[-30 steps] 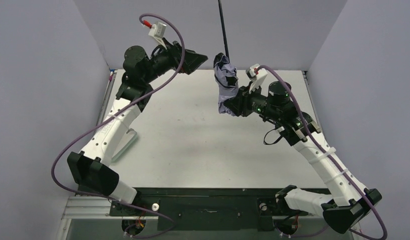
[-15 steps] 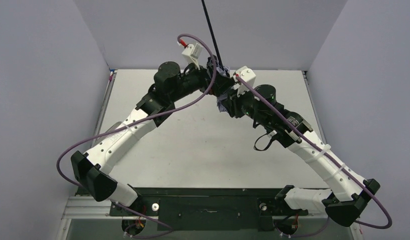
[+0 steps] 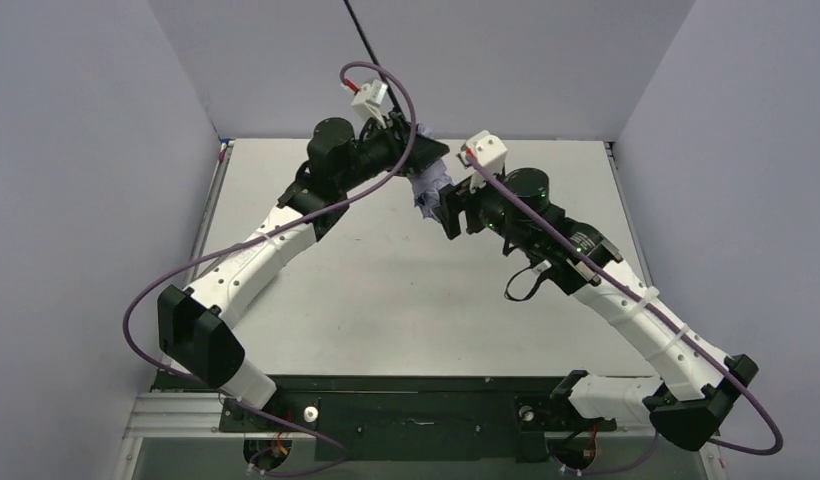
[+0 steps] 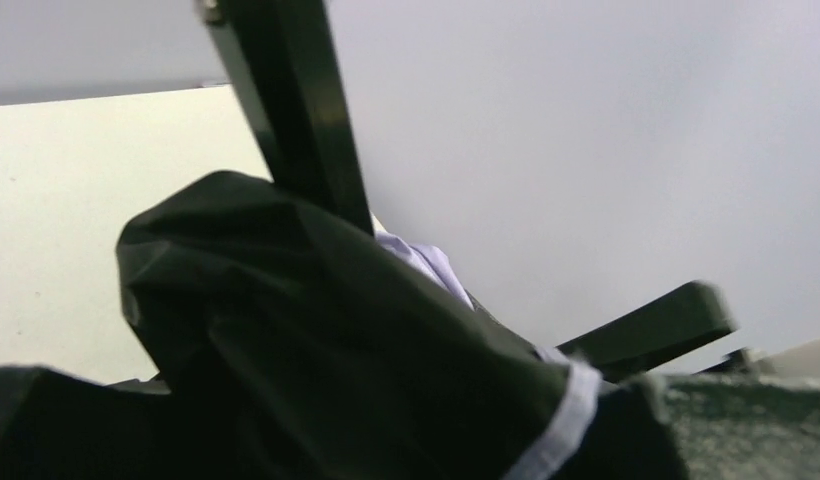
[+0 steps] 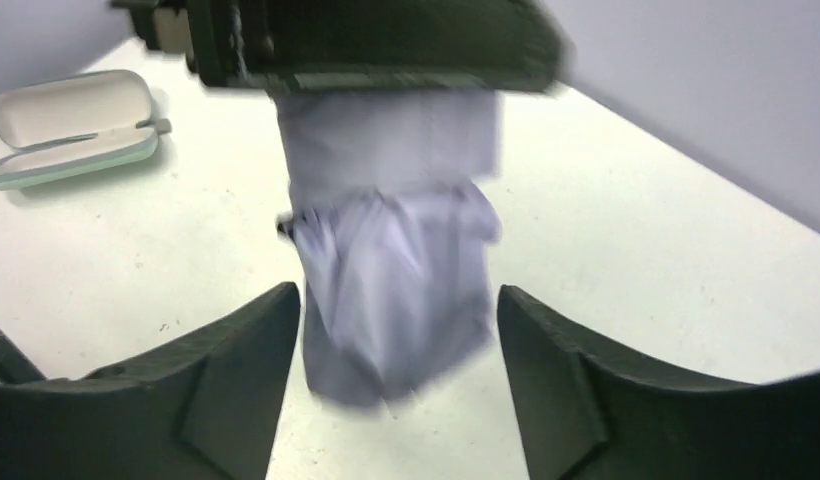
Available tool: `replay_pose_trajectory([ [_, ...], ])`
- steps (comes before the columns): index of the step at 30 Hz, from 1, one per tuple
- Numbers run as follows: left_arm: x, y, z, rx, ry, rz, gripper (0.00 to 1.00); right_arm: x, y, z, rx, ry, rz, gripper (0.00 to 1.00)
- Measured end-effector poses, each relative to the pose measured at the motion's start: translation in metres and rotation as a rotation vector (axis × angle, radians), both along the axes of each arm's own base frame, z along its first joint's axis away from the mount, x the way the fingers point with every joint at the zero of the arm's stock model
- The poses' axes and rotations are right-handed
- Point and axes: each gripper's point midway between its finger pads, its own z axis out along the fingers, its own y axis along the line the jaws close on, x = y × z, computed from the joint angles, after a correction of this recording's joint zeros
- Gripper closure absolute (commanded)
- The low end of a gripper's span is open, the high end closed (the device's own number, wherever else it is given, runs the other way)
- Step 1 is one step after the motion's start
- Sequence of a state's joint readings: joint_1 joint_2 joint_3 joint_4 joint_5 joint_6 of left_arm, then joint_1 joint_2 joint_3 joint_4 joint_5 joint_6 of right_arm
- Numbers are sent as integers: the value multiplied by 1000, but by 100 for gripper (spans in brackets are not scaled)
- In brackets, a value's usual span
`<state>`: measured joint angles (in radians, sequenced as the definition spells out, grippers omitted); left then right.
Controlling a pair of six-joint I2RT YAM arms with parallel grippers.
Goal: Open the umbrella
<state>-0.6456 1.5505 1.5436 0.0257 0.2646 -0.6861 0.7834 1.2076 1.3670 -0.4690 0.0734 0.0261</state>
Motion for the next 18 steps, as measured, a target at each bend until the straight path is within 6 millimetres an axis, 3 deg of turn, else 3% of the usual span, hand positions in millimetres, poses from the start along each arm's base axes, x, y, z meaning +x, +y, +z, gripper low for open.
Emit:
replay_pose_trajectory([
  [5,39,35,-18,-119,57,-34,100,-2,-25,28,162,28,79,25],
  [7,42,37,-17,-157,64,-77,100,-5,-36,43,226,34,109,24],
  [12,-1,21,18,-256,-19,-333,100,-23,-35,73,347,70,239,19],
  [18,-56,15,62,-307,-187,-565,100,-42,-8,85,479,193,411,17],
])
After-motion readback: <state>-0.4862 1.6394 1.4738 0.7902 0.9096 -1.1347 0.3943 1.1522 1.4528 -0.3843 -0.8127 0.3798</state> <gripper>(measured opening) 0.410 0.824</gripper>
